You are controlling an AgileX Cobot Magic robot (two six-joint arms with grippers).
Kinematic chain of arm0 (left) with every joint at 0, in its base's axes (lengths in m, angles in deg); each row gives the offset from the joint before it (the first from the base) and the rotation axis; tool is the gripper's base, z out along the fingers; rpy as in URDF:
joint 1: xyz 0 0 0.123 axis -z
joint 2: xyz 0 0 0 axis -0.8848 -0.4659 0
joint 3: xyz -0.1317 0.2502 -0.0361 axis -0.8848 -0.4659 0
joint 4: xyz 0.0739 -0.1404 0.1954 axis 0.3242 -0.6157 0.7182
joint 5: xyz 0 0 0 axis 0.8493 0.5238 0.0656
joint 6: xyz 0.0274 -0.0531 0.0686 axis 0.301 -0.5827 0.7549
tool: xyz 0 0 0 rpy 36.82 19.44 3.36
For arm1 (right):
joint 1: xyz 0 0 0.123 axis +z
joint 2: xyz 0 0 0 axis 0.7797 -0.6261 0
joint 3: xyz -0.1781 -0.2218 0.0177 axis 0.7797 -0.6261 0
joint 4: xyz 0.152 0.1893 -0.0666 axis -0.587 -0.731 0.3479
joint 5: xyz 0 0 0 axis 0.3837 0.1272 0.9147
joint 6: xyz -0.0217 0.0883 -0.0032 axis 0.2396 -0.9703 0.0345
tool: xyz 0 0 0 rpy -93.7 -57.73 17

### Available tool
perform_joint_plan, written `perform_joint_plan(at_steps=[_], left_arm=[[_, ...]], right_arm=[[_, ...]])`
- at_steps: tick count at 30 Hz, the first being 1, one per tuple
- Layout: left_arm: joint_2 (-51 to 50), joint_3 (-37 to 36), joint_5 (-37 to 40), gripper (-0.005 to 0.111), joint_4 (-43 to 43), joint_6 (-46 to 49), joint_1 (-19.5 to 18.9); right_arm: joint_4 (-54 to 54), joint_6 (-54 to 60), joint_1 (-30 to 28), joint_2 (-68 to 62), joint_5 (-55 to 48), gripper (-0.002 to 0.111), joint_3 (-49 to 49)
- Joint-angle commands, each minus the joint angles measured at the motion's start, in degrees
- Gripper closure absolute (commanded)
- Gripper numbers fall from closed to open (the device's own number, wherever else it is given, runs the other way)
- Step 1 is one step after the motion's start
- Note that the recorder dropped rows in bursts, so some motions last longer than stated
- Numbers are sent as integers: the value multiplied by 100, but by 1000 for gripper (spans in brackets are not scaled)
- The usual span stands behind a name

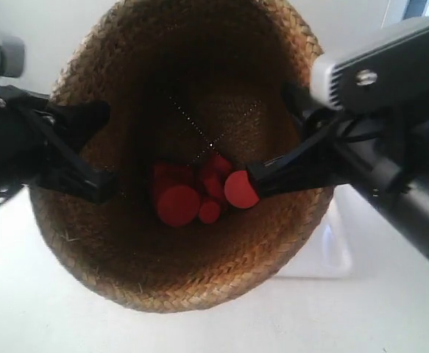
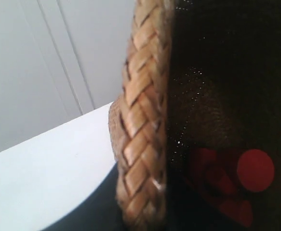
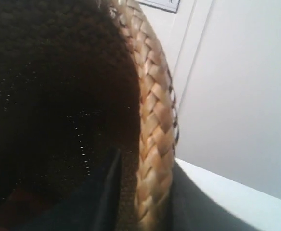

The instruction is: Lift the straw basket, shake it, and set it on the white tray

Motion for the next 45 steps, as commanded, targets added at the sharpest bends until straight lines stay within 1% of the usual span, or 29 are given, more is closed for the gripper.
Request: perform_joint_plan(at_steps=[1,3,4,5,6,7,8,9,10,11,13,15,18,20,22,24,27,29,30,31,32,33,34,35,36,37,38,39,45], left_arm=[[1510,47,967,107,-753,1301,738],[2059,38,1713,107,-1046,1620,1007],[2044,-115,949,107,-976,1686,1109],[1748,-206,-2,107,-853,1436,1086],[521,-408,-1848,107,-24,87,776],[-52,-365,-1688,107,576,-358,511],[-724,40,-820,107,1038,-625,153],[-874,198,-519,107,756,-379,107],[-875,250,-410,107,111,209,123],[-818,237,-522,107,87,224,123],[-693,228,-535,107,319,-80,123],[-693,228,-467,107,490,-151,123],[-705,228,-442,107,382,-201,112],[-692,228,-558,107,279,-32,112],[-359,228,-505,107,-305,662,379],[160,228,-469,107,-816,1241,872],[956,178,-469,107,-830,1539,1928],[1300,91,-500,107,-855,1699,2519],[1339,-25,-651,107,-838,1713,2668],[1198,-215,-1322,107,-595,1517,2687],[786,-361,-2555,107,-231,753,2513],[329,-411,-3338,107,75,211,2230],[-32,-393,-3097,107,390,-36,1781],[-278,-245,-2296,107,622,-94,1333],[-406,-74,-1644,107,619,-120,930],[-460,132,-928,107,413,-60,660],[-444,266,-388,107,184,112,515],[-364,302,-158,107,-31,274,501],[67,302,76,107,-210,318,537]], right_arm=[[-162,718,1110,1484,-390,108,11],[23,730,1549,1985,-885,108,-39],[354,718,1732,1952,-139,108,-227],[340,403,1642,1578,1073,108,-353],[504,-308,1033,395,2147,108,-415],[873,-487,422,-162,1667,108,-255],[600,-283,-98,-825,1072,108,212],[-141,87,-83,-919,1115,108,422],[-501,291,113,-803,1353,108,389],[-331,307,185,-645,1410,108,259],[-40,307,232,-241,922,108,133],[-40,307,232,-235,739,108,133],[-40,307,232,-421,606,108,133],[-40,307,232,-501,616,108,133],[-338,698,459,-229,606,108,133],[-720,1163,1037,283,745,108,133],[-772,1498,2085,1061,815,108,133],[-758,1524,2612,1420,799,108,116],[-511,1524,2749,1425,851,108,32],[-224,1391,2698,1266,1238,108,-74],[4,891,2414,893,2179,108,-123],[119,567,1919,528,2296,108,-88],[338,494,1302,210,2047,108,1],[378,421,712,4,1343,108,150],[216,500,238,-154,712,108,368],[-208,636,-16,-204,368,108,555],[-669,791,-55,-156,184,108,661],[-924,1010,-23,-15,44,108,690],[-989,1117,182,830,-218,108,484]])
